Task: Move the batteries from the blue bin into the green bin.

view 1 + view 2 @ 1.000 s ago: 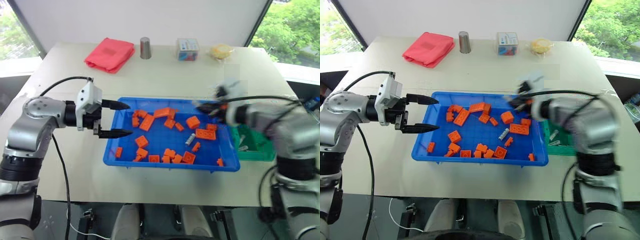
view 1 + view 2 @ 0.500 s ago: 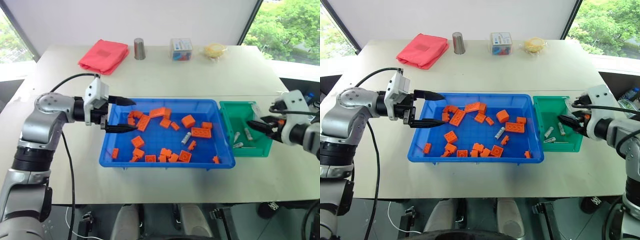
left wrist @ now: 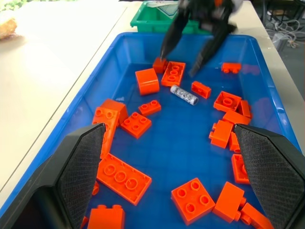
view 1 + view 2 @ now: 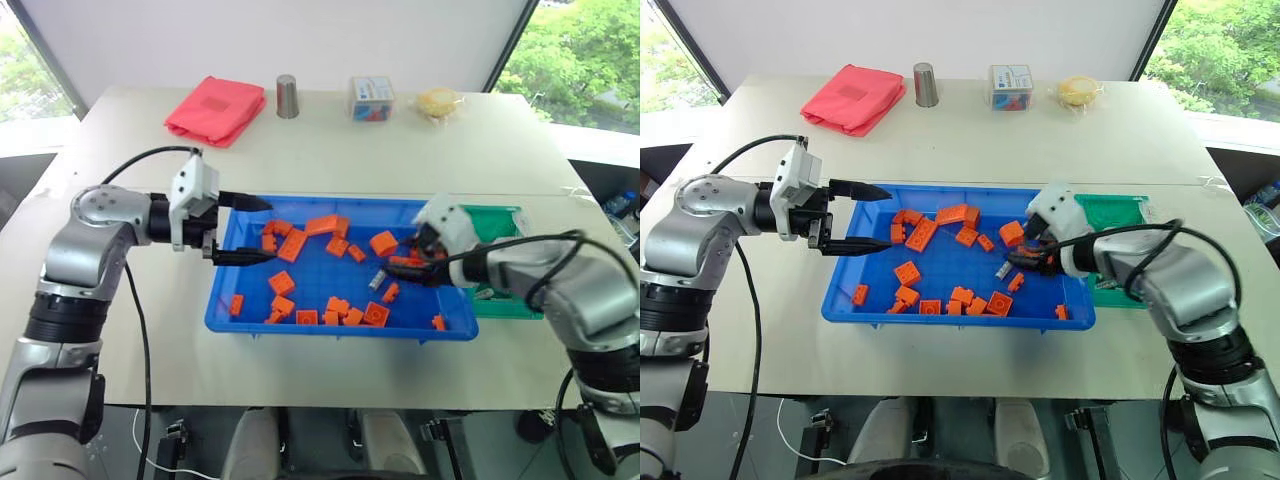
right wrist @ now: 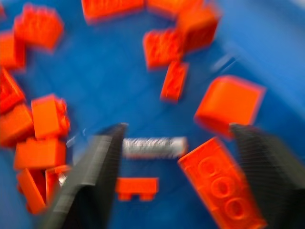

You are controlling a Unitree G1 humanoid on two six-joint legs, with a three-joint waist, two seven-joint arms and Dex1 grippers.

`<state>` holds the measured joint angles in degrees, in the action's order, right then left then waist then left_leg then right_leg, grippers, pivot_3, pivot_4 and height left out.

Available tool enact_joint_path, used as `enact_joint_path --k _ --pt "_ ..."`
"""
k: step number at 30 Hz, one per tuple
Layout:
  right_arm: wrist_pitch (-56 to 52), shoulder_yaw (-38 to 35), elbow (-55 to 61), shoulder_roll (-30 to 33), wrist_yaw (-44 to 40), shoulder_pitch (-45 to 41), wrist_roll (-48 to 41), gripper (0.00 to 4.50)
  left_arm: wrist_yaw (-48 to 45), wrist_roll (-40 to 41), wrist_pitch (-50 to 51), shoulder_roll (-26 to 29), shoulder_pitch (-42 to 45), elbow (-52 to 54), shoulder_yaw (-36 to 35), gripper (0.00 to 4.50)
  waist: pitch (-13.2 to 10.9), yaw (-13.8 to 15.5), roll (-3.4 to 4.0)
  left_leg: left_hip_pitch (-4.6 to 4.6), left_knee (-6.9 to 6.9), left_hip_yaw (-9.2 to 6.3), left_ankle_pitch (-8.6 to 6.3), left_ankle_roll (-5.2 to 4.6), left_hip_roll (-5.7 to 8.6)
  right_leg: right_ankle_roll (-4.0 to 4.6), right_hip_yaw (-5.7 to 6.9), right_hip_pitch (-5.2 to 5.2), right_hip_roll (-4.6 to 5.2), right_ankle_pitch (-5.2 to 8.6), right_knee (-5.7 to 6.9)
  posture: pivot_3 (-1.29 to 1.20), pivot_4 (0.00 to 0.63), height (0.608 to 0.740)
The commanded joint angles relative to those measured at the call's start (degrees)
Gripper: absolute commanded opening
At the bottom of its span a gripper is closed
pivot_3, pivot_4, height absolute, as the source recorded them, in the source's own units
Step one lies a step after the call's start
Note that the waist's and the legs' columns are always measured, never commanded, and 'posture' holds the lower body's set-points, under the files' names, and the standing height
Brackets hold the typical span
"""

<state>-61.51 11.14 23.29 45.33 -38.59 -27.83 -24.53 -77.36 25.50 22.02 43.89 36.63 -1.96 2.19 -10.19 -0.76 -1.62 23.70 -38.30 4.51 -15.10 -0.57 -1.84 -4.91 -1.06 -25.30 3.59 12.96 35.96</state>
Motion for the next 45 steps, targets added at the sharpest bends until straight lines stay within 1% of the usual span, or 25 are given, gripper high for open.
enact_joint_path --k 1,5,15,16,18,19,20,21,23,25,27,29,31,34,36,39,41,43,44,45 --pt "2.49 2.03 0.36 -0.29 -0.92 -0.48 1.63 4.45 0.42 0.57 0.27 1.16 -0.3 2.39 -1.51 4.5 0.0 -0.01 0.0 0.0 0.0 -0.01 0.0 0.0 -0.01 -0.01 0.01 -0.03 -0.03 0.0 0.04 0.0 0.15 0.736" --pt "4.12 4.4 -1.9 -1.8 -1.03 -0.58 3.4 4.45 0.8 0.43 0.21 1.91 -1.52 3.6 -1.73 4.5 0.0 -0.17 0.0 -0.03 0.03 -0.01 0.0 0.0 -0.06 -0.03 0.05 -0.03 -0.12 -0.01 0.08 0.0 0.15 0.736" --pt "7.37 7.14 -7.17 -3.76 -2.03 -0.21 7.21 4.45 1.39 0.91 0.7 2.58 -2.43 4.99 -2.3 4.5 0.0 0.02 0.0 -0.04 0.02 0.01 0.0 0.0 -0.04 -0.02 0.05 -0.01 -0.1 -0.01 0.09 0.0 0.15 0.736" --pt "7.9 7.4 -7.77 -3.9 -2.08 -0.16 7.77 4.22 1.42 0.93 0.76 2.57 -2.34 4.99 -2.26 4.5 0.01 0.01 -0.01 -0.04 0.02 0.01 0.0 0.0 -0.04 -0.02 0.05 -0.01 -0.1 -0.01 0.09 0.0 0.15 0.736" --pt "8.52 7.49 -7.98 -4.06 -2.23 -0.07 8.38 3.62 1.38 0.94 0.85 2.51 -2.11 4.92 -2.2 4.5 0.01 0.01 -0.01 -0.05 0.02 0.01 0.0 0.0 -0.04 -0.06 0.05 0.0 -0.1 -0.03 0.09 0.0 0.15 0.736" --pt "8.54 7.33 -7.74 -4.19 -2.39 -0.02 8.41 3.18 1.36 0.92 0.91 2.47 -1.98 4.88 -2.16 4.5 0.01 0.01 -0.01 -0.05 0.02 0.02 0.0 0.0 -0.04 -0.06 0.05 0.0 -0.1 -0.03 0.09 0.0 0.15 0.736" --pt "8.19 6.98 -7.26 -4.42 -2.44 -0.07 8.19 2.52 1.32 0.88 0.93 2.4 -1.76 4.75 -2.09 4.5 0.01 0.0 -0.01 -0.05 0.02 0.02 0.0 0.01 -0.04 -0.06 0.06 0.0 -0.11 -0.03 0.1 0.0 0.15 0.736" --pt "7.77 6.56 -6.68 -4.68 -2.48 -0.22 7.88 2.24 1.23 0.83 0.88 2.34 -1.48 4.47 -2.02 4.5 0.01 0.0 -0.01 -0.05 0.02 0.02 0.0 0.01 -0.04 -0.06 0.06 0.0 -0.11 -0.03 0.1 0.0 0.15 0.736" --pt "5.9 3.82 -4.97 -6.07 -2.13 -1.16 5.87 2.23 1.03 0.77 0.74 2.21 -1.01 3.9 -1.91 4.5 0.01 0.01 -0.01 -0.05 0.02 0.02 0.0 0.01 -0.04 -0.06 0.06 0.0 -0.11 -0.03 0.1 0.0 0.15 0.736" --pt "1.45 -2.29 -2.89 -7.59 -1.66 -2.96 1.64 2.23 0.99 0.81 0.75 1.97 -0.78 3.63 -1.81 4.5 0.01 -0.04 -0.01 -0.05 0.02 0.02 0.0 0.01 -0.04 -0.06 0.06 -0.01 -0.11 -0.03 0.1 0.0 0.15 0.736" --pt "-2.17 -8.1 -1.3 -7.56 -1.31 -4.67 -1.39 2.23 0.97 0.83 0.75 1.77 -0.74 3.6 -1.69 4.5 0.0 -0.02 0.0 -0.05 0.02 -0.01 0.0 0.01 -0.05 -0.17 0.04 -0.03 -0.11 -0.09 0.13 0.0 0.15 0.736" --pt "-6.71 -16.42 -1.3 -5.58 -0.54 -6.45 -4.1 2.23 0.65 0.93 0.7 1.6 -0.72 3.41 -1.6 4.5 0.0 0.06 0.0 -0.05 0.02 -0.02 0.0 0.01 -0.05 -0.19 0.04 -0.03 -0.1 -0.11 0.14 0.0 0.15 0.736" --pt "-9.75 -23.56 -2.09 -1.5 -0.71 -6.43 -5.46 2.23 0.31 1.01 0.73 1.4 -0.55 3.05 -1.61 4.5 0.01 0.57 -0.01 -0.05 0.02 -0.01 0.0 0.01 -0.03 -0.18 0.1 0.01 -0.03 -0.1 0.12 0.0 0.15 0.736" --pt "-11.35 -31.1 -3.81 5.5 -1.66 -2.1 -5.43 2.23 -0.3 0.75 0.23 1.02 0.0 1.86 -1.49 4.5 0.02 1.39 -0.03 -0.04 0.04 0.03 0.0 0.0 -0.01 -0.02 0.16 0.07 0.02 -0.01 0.03 0.0 0.15 0.736" --pt "-11.34 -34.53 -4.22 8.52 -1.99 2.46 -5.1 2.23 -0.62 0.62 -0.12 0.63 0.54 0.99 -1.38 4.5 0.02 1.55 -0.03 -0.02 0.07 0.04 -0.01 -0.01 0.0 0.0 0.17 0.08 0.02 0.0 0.0 0.0 0.15 0.736" --pt "-9.58 -34.96 -3.59 9.76 -1.69 6.58 -5.06 2.23 -0.85 0.81 -0.2 -0.1 1.69 -0.51 -1.44 4.5 0.02 1.03 -0.02 -0.04 0.06 0.06 -0.01 -0.01 0.0 0.0 0.13 0.06 0.0 0.0 0.03 0.0 0.15 0.736" --pt "-7.48 -33.55 -3.61 10.05 -0.28 8.76 -3.39 3.3 -0.77 1.05 0.13 -0.74 2.68 -1.4 -1.56 4.5 0.02 0.37 -0.02 -0.15 0.05 0.03 0.0 -0.01 -0.02 -0.01 0.06 0.07 -0.05 -0.01 0.07 0.0 0.15 0.736" --pt "-4.57 -31.93 -3.77 10.51 0.54 10.51 -1.61 4.16 -0.88 1.03 0.24 -1.08 3.21 -1.85 -1.62 4.5 0.02 -0.15 -0.01 -0.22 0.05 0.01 0.01 0.0 -0.02 -0.01 0.03 0.12 -0.08 -0.01 0.11 0.0 0.15 0.736" --pt "-2.63 -31.78 -3.83 10.8 -0.23 11.07 -1.51 4.48 -0.99 1.03 0.28 -1.15 3.39 -2.09 -1.7 4.5 0.02 -0.3 -0.01 -0.24 0.05 0.0 0.01 0.0 -0.02 -0.01 0.0 0.12 -0.08 -0.01 0.11 0.0 0.15 0.736" --pt "-0.26 -31.82 -3.84 11.31 -1.5 11.73 -1.45 4.48 -1.04 1.12 0.5 -1.16 3.52 -2.33 -1.87 4.5 0.02 -0.38 -0.01 -0.24 0.05 0.01 0.01 0.0 -0.02 -0.02 -0.02 0.11 -0.09 -0.01 0.12 0.0 0.15 0.736"
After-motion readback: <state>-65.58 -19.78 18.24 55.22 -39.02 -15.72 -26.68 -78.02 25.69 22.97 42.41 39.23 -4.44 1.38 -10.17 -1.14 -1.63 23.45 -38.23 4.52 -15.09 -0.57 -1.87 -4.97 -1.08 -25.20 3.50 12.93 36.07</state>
